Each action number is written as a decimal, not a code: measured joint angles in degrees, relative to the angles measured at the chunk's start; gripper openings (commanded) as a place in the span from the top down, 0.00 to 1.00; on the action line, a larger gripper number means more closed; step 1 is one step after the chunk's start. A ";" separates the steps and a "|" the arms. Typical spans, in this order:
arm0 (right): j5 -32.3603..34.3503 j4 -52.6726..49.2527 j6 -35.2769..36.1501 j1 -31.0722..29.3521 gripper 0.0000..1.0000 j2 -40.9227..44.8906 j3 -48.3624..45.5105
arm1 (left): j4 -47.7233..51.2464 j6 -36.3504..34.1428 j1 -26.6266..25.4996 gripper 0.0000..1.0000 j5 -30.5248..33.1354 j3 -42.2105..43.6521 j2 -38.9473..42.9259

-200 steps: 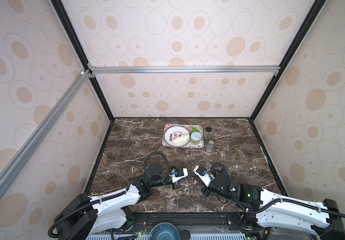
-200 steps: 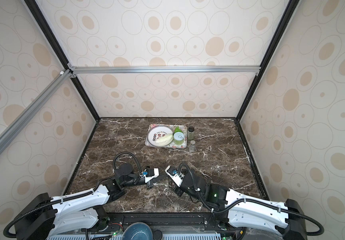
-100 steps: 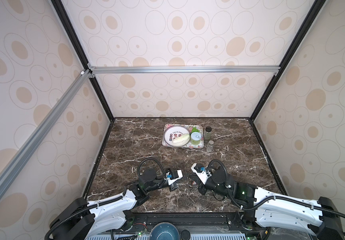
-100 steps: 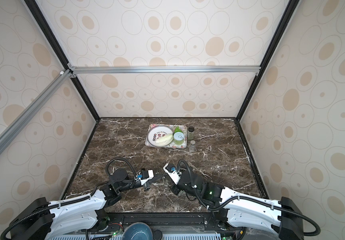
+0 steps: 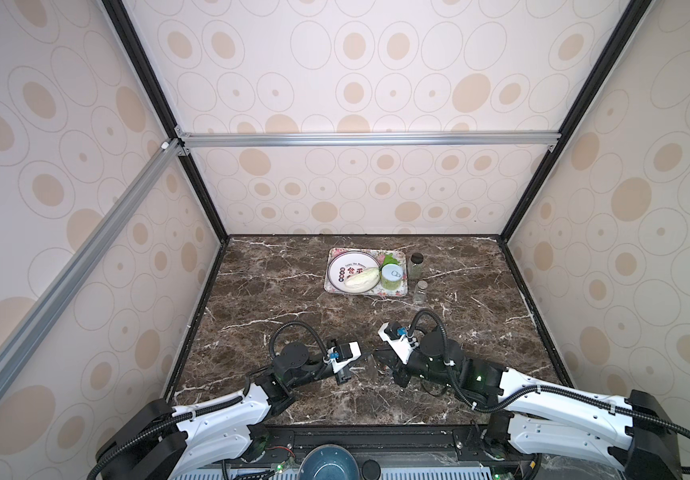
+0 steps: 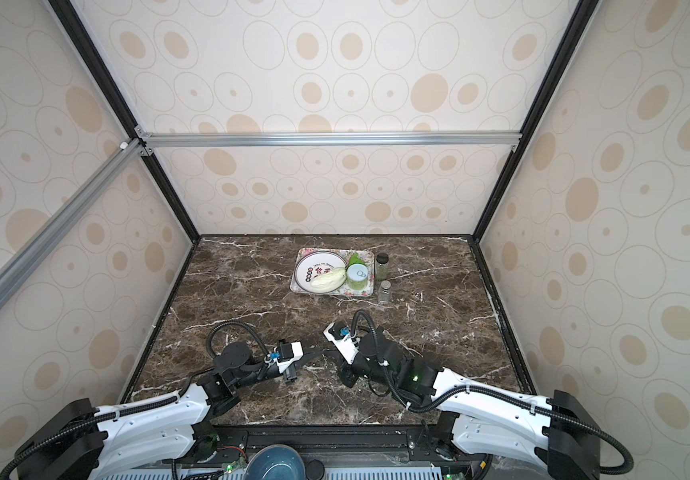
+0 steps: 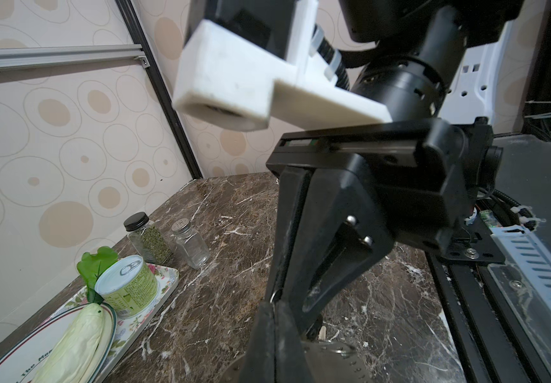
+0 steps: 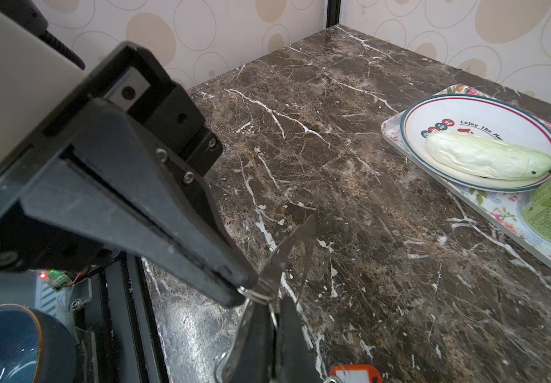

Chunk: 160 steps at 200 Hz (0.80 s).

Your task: Put the keys on the keyring

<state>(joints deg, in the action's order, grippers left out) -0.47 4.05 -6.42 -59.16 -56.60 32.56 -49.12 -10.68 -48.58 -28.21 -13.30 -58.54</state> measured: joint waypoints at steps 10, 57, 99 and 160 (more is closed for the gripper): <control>0.00 -0.22 0.02 -0.02 1.00 0.59 0.00 | -0.39 -0.02 0.00 1.00 -0.17 0.00 0.00; 2.80 -2.05 0.09 0.48 1.00 4.81 -1.31 | -2.71 0.17 -0.09 0.81 -1.14 -0.02 1.05; 4.72 -3.28 0.26 0.68 1.00 7.06 -1.90 | -2.62 0.13 -0.09 0.77 -1.27 -0.13 1.51; 5.18 -3.30 0.28 0.68 1.00 7.48 -2.05 | -0.33 -0.57 -0.09 0.76 -1.44 -1.88 1.86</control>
<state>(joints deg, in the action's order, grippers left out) 4.71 0.75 -6.13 -58.48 -49.12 30.50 -49.45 -11.25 -48.66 -29.65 -15.18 -56.69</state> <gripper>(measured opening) 0.058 0.239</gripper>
